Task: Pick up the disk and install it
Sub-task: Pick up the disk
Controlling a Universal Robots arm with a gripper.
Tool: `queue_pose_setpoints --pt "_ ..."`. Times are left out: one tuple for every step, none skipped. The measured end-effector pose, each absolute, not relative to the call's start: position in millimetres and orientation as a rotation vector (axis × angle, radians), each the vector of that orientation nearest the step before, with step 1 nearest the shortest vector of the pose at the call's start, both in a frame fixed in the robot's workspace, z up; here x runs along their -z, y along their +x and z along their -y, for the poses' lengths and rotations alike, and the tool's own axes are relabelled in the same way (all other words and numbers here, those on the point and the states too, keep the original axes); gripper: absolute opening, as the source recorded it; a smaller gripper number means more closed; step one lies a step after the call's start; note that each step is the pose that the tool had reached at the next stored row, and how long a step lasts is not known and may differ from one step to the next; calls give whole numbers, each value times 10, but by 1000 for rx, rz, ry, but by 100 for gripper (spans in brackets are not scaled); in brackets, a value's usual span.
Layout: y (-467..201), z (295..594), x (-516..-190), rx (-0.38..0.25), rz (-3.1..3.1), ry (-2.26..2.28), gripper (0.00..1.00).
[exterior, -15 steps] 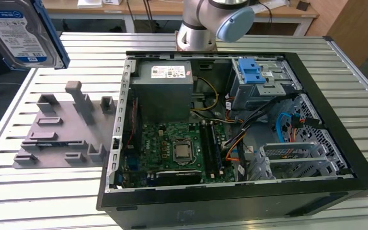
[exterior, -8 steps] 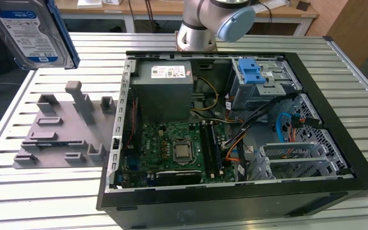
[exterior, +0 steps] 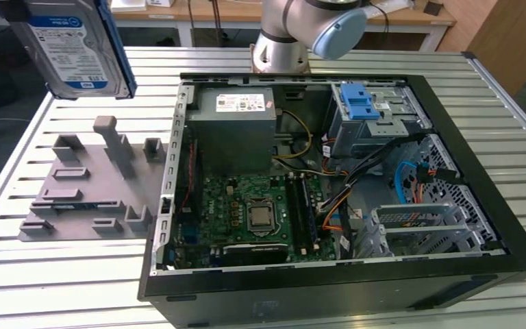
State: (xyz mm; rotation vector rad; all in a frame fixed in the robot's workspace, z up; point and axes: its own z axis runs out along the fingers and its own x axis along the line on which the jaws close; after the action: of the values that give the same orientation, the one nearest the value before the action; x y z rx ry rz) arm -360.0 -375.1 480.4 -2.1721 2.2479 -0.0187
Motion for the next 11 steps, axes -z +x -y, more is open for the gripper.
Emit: queue_pose_setpoints --pt "-3557 3751 -4803 18 -2248 -2172 36" --pt "-3513 3751 -4802 18 -2248 -2172 36" --pt "-3469 3751 -4803 17 -2249 -2173 36" --pt "-3425 3750 -4804 17 -2249 -2173 36" --pt "-3380 3751 -4802 16 -2249 -2173 36" --pt "-3336 3751 -4802 16 -2249 -2173 36" --pt "-3289 3751 -4803 16 -2249 -2174 36" --pt "-3244 3751 -4803 15 -2250 -2174 36" --pt "-3200 3751 -4801 15 -2250 -2174 36" --pt "-3155 3751 -4801 14 -2250 -2174 36" --pt "-3110 3751 -4801 14 -2250 -2174 36"
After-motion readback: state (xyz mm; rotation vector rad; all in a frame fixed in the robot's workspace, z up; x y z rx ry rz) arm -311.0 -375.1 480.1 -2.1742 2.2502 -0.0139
